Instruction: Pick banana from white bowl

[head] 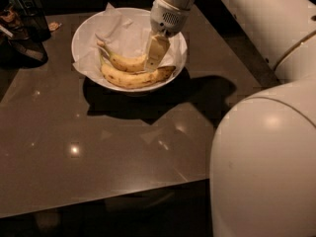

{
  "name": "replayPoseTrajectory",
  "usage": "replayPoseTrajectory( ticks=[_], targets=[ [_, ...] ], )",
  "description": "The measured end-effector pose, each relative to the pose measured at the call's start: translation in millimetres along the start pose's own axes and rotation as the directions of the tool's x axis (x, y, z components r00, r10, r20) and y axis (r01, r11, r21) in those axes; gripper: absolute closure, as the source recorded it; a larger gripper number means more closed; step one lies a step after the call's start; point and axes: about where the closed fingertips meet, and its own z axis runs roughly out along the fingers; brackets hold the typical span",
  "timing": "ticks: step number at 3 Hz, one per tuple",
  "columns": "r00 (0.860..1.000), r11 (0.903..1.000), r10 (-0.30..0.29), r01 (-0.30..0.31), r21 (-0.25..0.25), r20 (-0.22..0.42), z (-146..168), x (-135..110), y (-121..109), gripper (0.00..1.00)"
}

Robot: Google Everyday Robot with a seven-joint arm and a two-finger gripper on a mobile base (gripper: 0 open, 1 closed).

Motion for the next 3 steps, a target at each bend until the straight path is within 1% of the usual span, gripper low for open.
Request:
replayPoseTrajectory(
  ticks=[1,3],
  targets=[
    [1.0,0.9998,0.012,-0.012,-0.018,-0.002,6,-1,3,0.44],
    [0.998,0.9967,0.061,-0.059,-0.055,0.034,21,-8,9,0.43]
  ],
)
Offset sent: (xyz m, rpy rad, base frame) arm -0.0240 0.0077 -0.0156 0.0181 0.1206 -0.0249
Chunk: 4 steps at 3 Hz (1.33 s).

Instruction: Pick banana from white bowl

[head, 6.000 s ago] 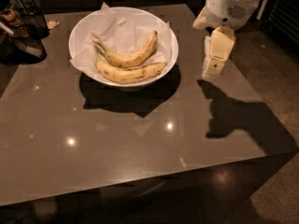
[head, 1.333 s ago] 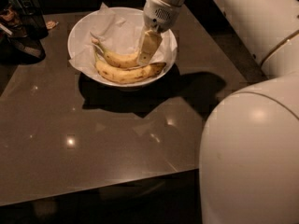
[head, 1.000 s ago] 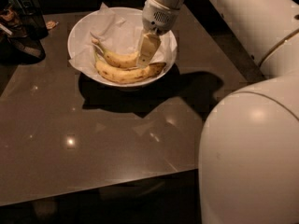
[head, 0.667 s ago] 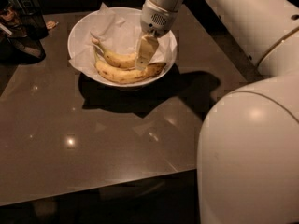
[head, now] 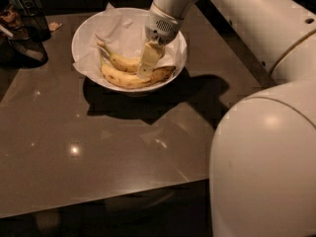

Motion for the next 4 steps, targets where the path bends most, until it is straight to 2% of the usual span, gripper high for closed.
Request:
replayPoseTrajectory(
  ticks=[4],
  targets=[
    [0.998,0.9976,0.039,-0.035,-0.059,0.057,22,-3,2,0.4]
  ],
)
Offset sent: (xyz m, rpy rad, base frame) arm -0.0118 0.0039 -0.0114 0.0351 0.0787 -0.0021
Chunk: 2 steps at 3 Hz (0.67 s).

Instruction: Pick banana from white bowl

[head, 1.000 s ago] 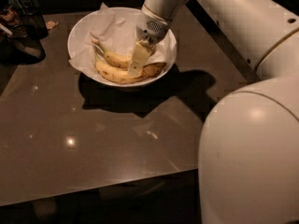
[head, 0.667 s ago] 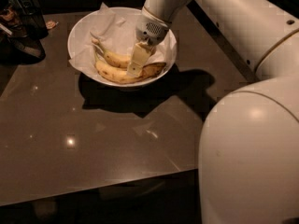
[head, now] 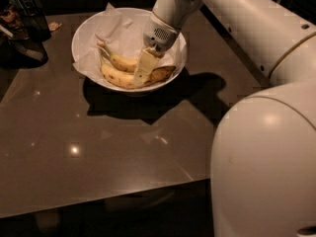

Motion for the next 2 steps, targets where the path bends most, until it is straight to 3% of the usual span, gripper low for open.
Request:
replayPoseTrajectory(
  ticks=[2],
  targets=[
    [1.0,0.9997,0.01,-0.01,-0.021,0.007,8.3,2.3,-2.7,0.42]
  ],
)
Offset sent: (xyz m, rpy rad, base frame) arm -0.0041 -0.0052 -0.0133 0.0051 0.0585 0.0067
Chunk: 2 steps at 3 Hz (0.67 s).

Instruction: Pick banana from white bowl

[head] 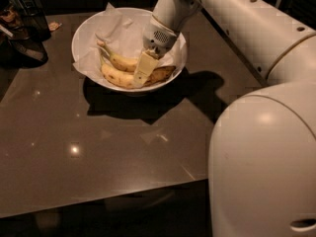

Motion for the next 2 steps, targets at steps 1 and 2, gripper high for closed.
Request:
replayPoseTrajectory(
  ticks=[1,2],
  targets=[
    [1.0,1.0,0.002,-0.002,-0.007,0.003,3.2,1.4,-1.2,0.42],
    [1.0,0.9999,0.002,-0.002,-0.014,0.006,6.3,2.4,-2.5,0.42]
  ],
)
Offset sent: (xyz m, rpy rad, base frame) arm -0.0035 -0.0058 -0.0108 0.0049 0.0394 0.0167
